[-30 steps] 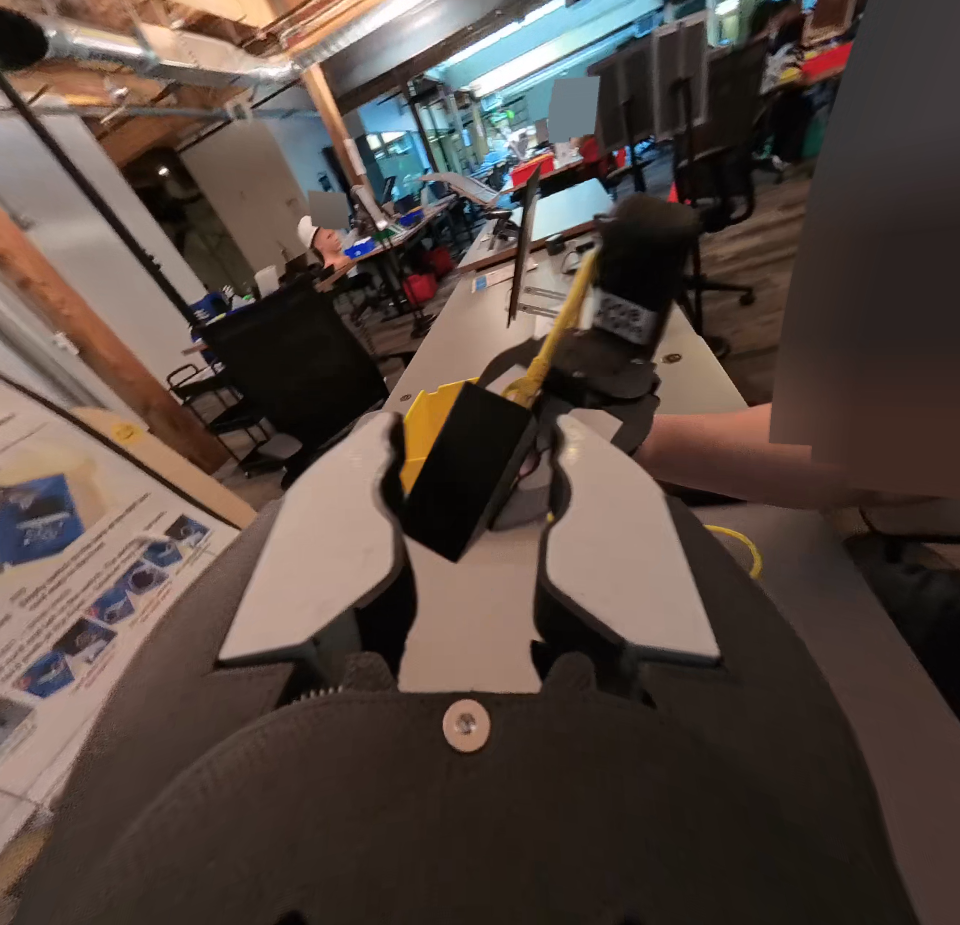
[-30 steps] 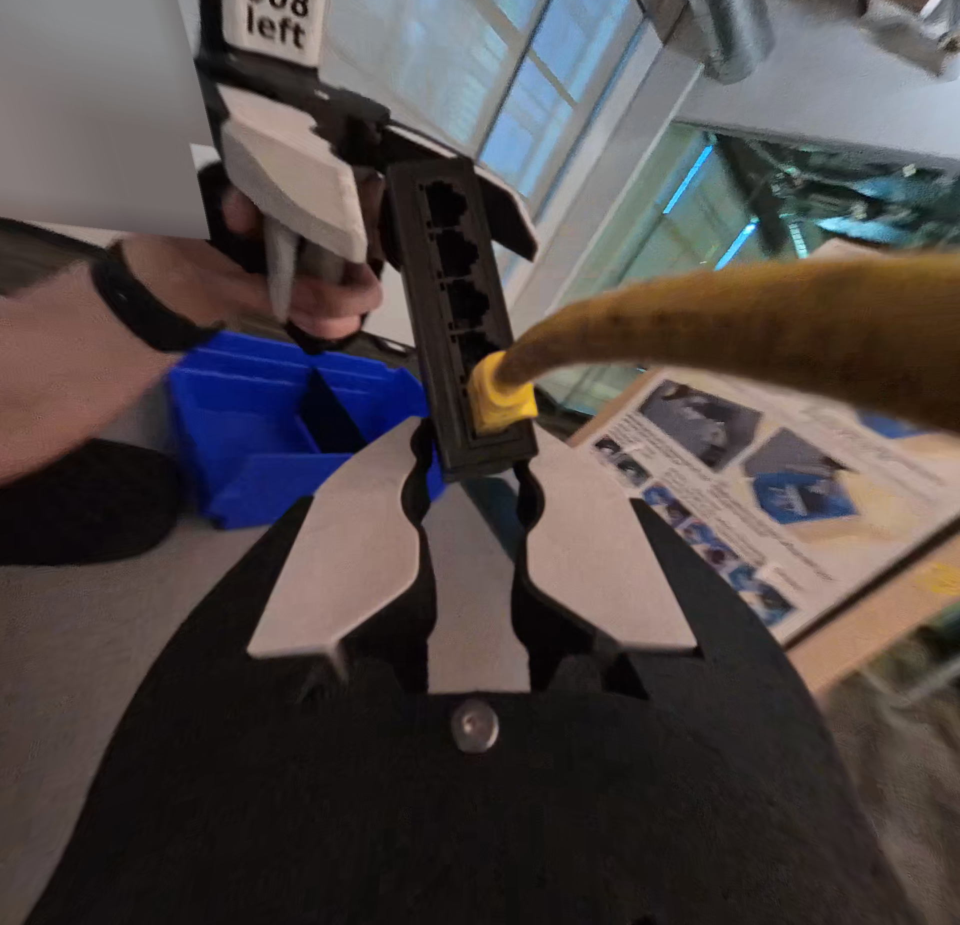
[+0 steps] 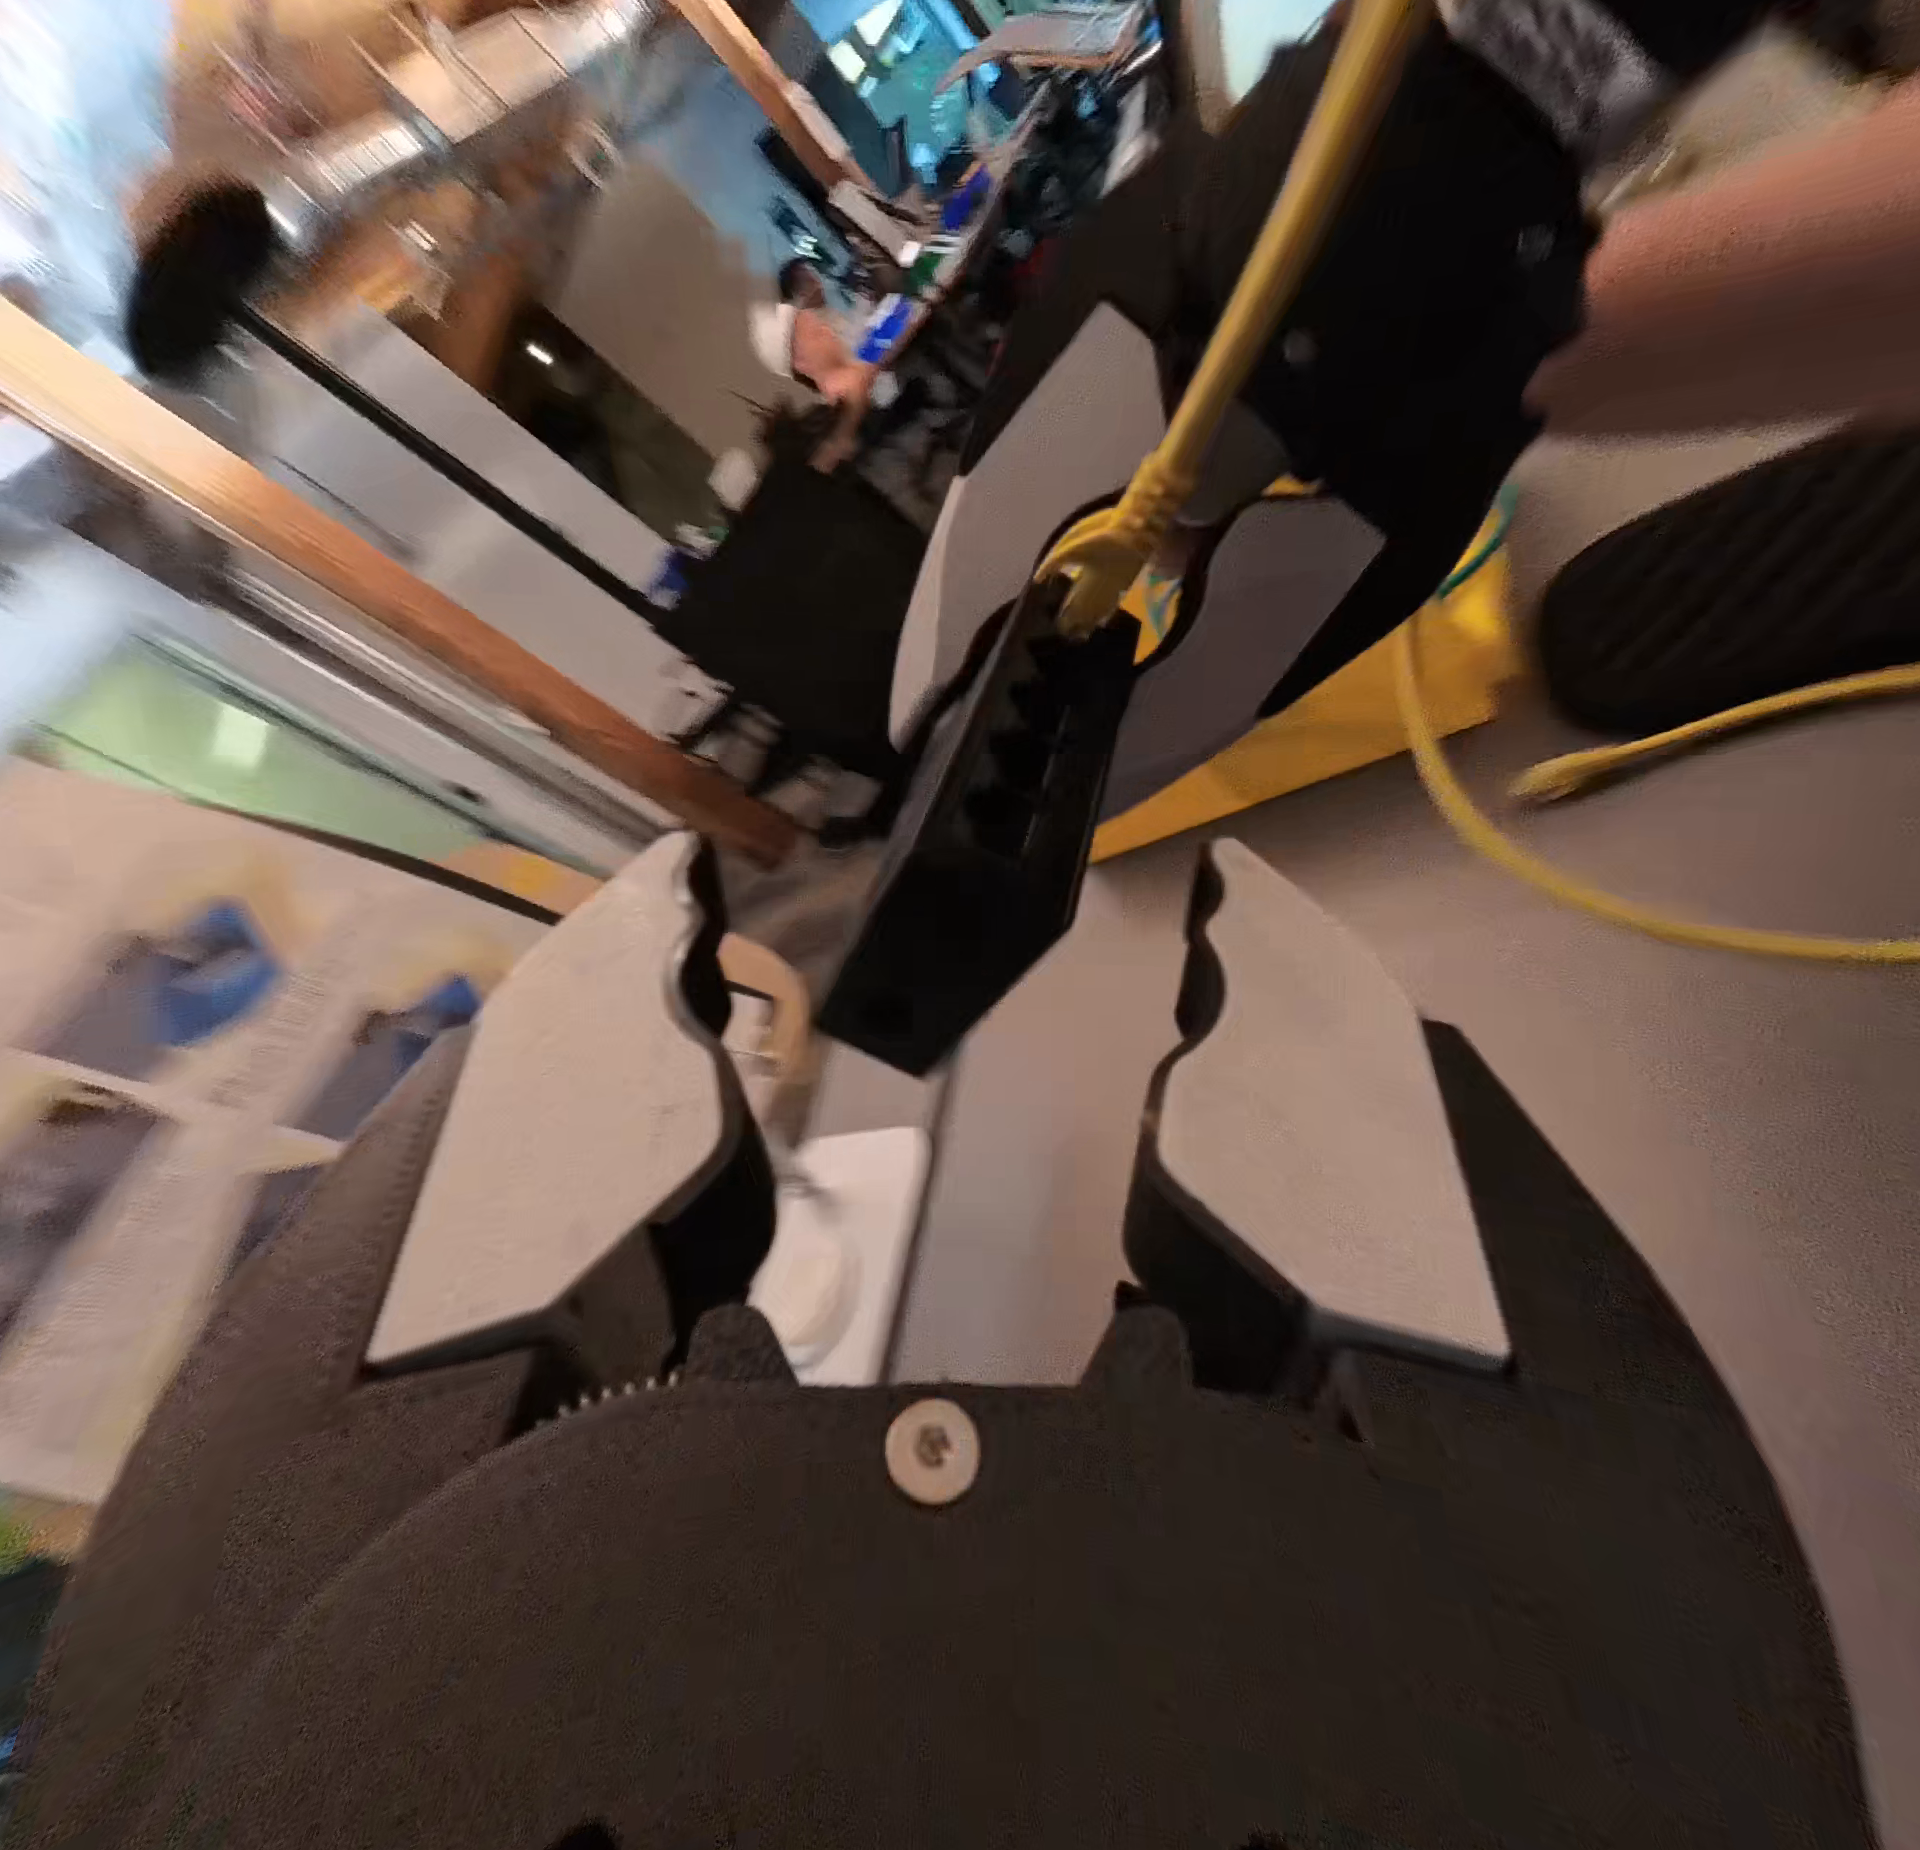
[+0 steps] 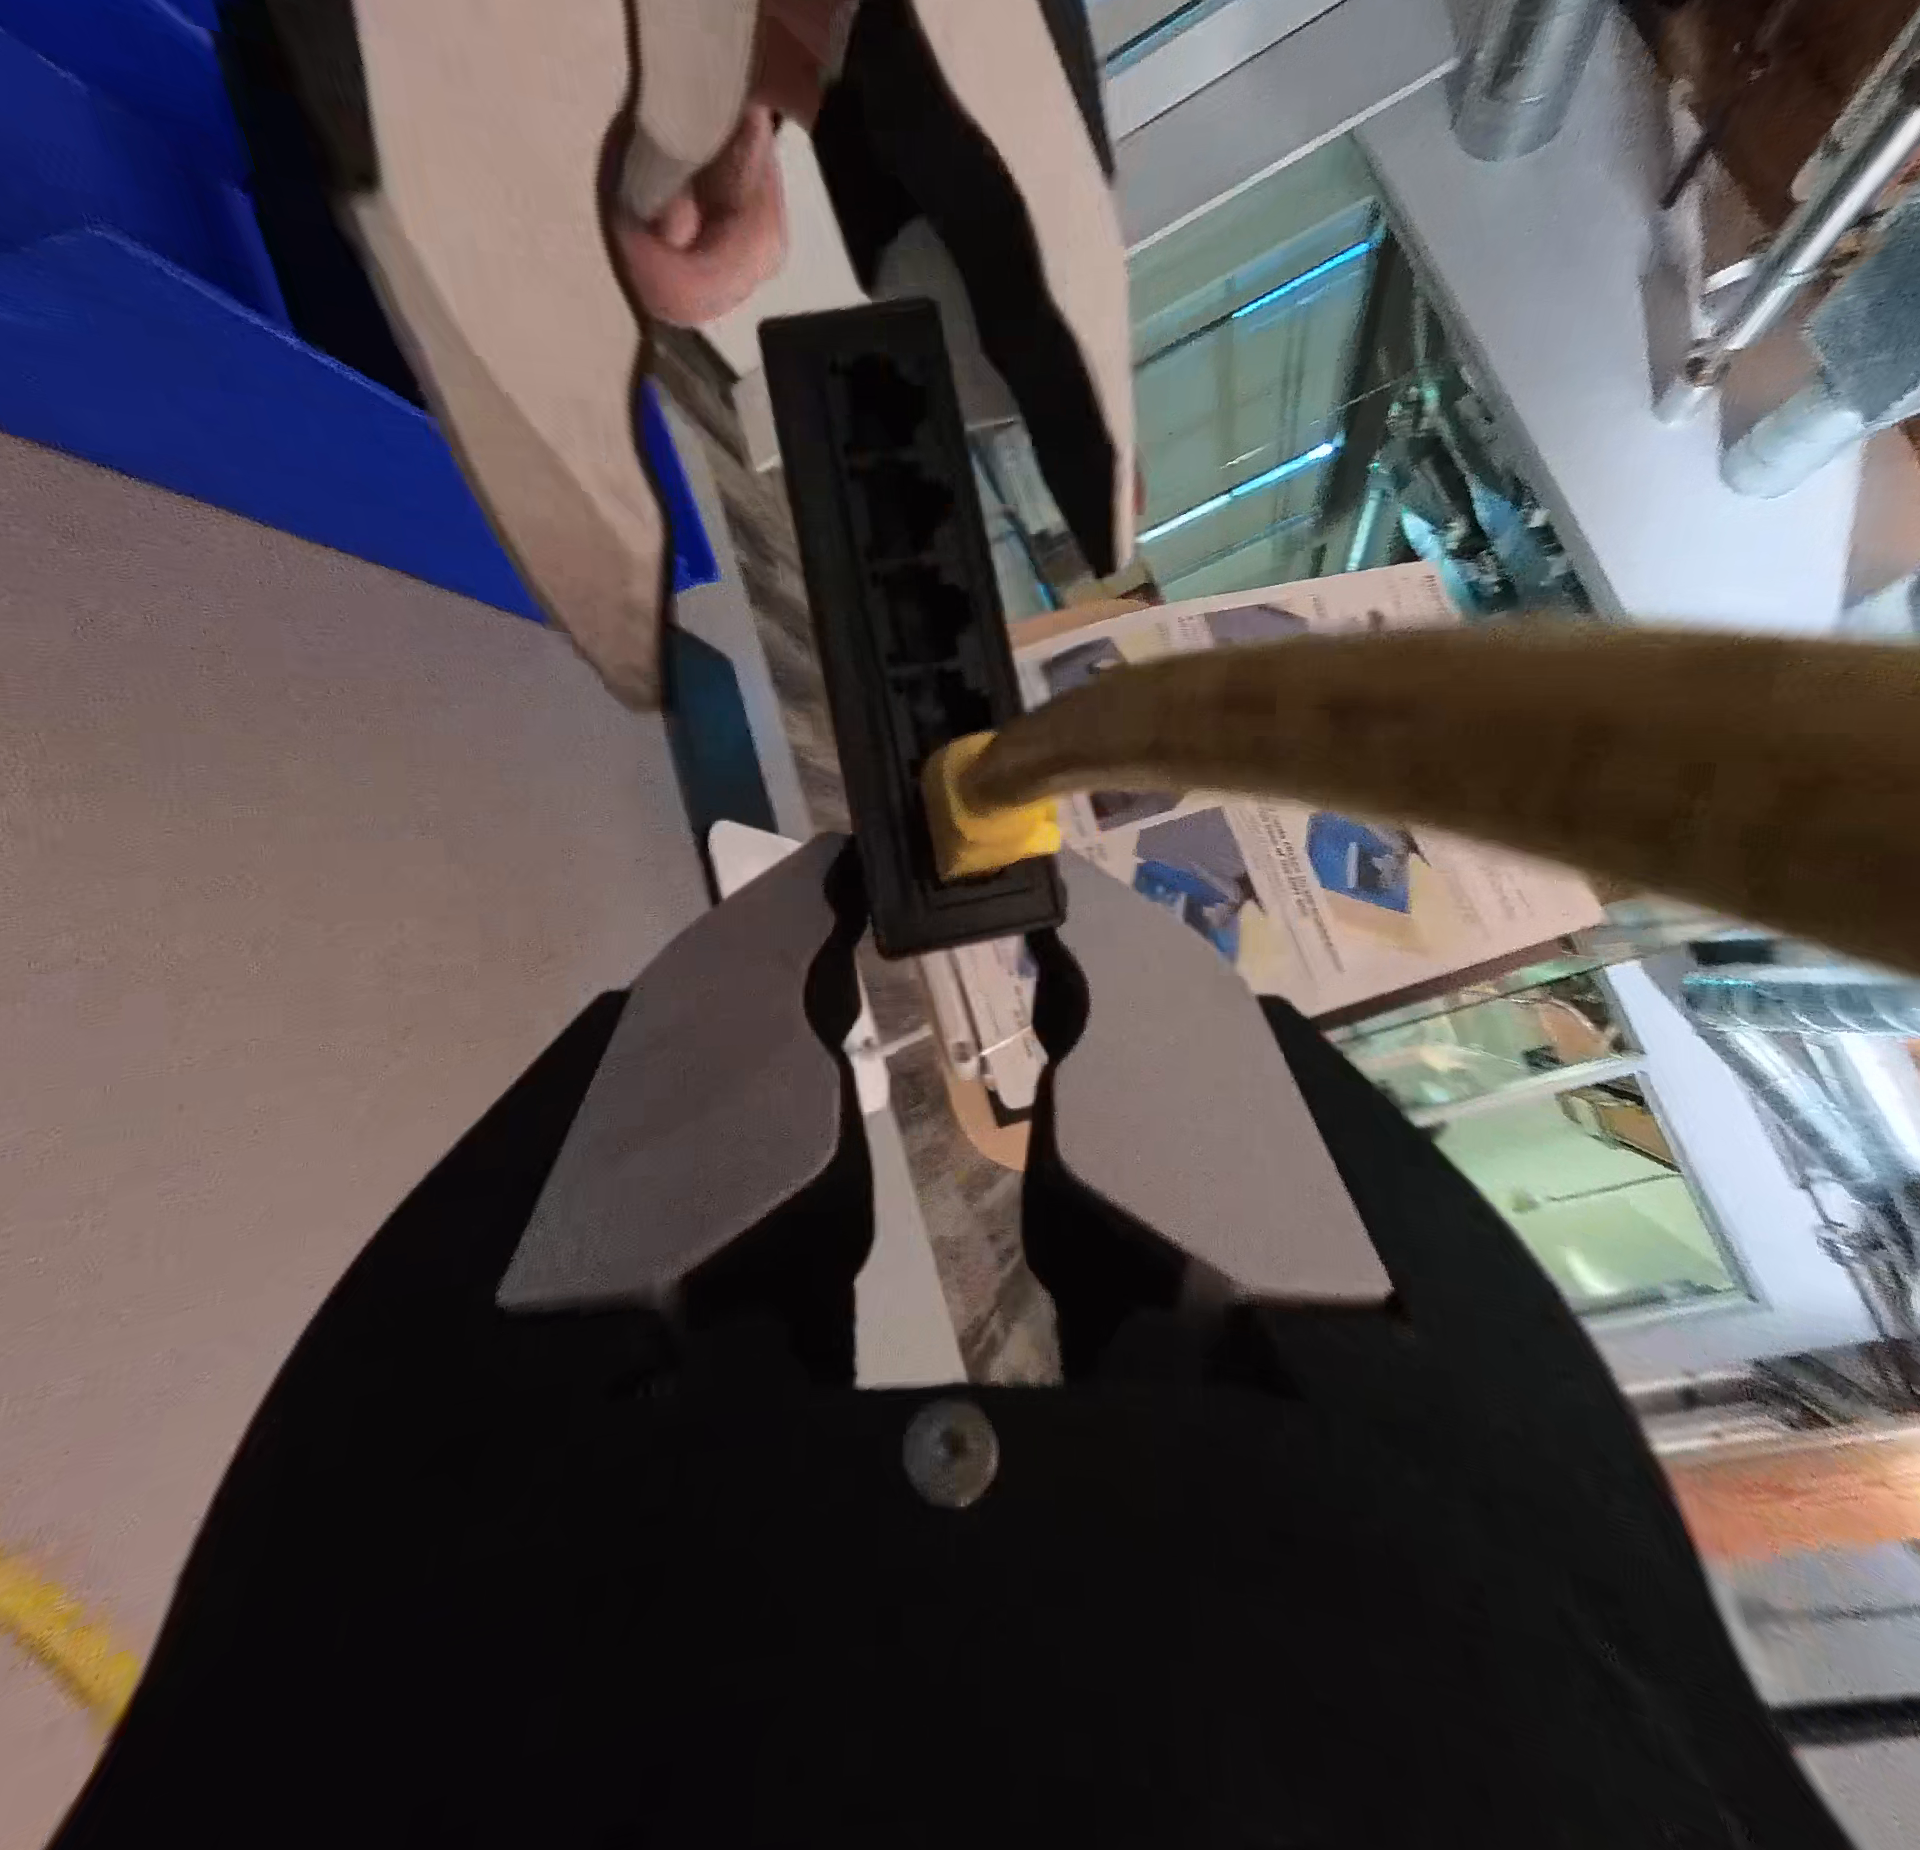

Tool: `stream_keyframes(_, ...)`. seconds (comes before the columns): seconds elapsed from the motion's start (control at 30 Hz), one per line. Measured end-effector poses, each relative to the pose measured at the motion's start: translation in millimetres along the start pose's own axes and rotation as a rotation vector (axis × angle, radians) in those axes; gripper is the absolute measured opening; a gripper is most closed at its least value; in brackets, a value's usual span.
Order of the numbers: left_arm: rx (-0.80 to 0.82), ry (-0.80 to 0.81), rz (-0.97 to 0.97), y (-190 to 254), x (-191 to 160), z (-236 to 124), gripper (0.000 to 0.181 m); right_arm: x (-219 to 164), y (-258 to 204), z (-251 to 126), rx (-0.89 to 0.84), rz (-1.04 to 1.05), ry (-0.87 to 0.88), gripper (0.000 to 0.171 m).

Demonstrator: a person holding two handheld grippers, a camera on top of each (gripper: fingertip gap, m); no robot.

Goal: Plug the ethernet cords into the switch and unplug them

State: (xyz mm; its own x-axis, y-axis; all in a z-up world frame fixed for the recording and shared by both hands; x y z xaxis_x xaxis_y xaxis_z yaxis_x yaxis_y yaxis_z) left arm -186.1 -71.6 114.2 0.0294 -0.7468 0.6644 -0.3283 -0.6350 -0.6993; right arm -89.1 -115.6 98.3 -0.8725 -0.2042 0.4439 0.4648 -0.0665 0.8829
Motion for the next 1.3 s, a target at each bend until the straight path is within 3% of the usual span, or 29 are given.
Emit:
stream_keyframes(0.1, 0.038, -0.013, 0.124, 9, 2, 11, 0.042, 4, -2, 1, 0.068, -0.029, -0.016, 0.030)
stream_keyframes(0.17, 0.029, -0.023, 0.185, 13, -2, 17, 0.033, 6, -4, 0, 0.107, -0.056, -0.019, 0.030)
stream_keyframes(0.4, 0.107, -0.195, 0.275, 10, -14, 29, 0.031, -9, -3, 5, 0.079, -0.079, -0.079, 0.031)
stream_keyframes(0.57, 0.232, -0.355, 0.315, -7, -29, 21, 0.031, -21, -1, 2, -0.027, -0.002, -0.187, 0.043)
stream_keyframes(0.8, 0.216, -0.372, 0.329, -3, -28, 24, 0.030, 8, 1, -1, -0.139, -0.074, -0.066, 0.040)
stream_keyframes(0.87, 0.209, -0.375, 0.325, -4, -27, 21, 0.030, 8, -2, -2, -0.089, -0.140, -0.056, 0.026)
stream_keyframes(1.23, 0.175, -0.359, 0.348, -1, -22, 15, 0.030, 20, 1, -9, 0.001, -0.198, -0.003, 0.024)
stream_keyframes(1.27, 0.169, -0.373, 0.346, -1, -24, 15, 0.030, 21, 3, -11, -0.007, -0.196, 0.006, 0.015)
stream_keyframes(1.3, 0.173, -0.389, 0.347, -2, -26, 14, 0.031, 23, 4, -13, -0.004, -0.191, 0.018, 0.017)
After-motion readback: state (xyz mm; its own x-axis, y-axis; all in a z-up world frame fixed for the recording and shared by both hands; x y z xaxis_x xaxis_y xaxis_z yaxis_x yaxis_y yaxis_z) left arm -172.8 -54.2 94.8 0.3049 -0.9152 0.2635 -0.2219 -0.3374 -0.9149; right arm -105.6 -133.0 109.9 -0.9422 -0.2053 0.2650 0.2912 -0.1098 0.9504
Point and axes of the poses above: each gripper's, where its closed fingertips meet, z out along the fingers, x out of its top, y = z × x across the jaws, the point moved 6 cm from there along -z, back along the fingers, and after that the axes turned 12 degrees about -x, right-handed, at the moved point
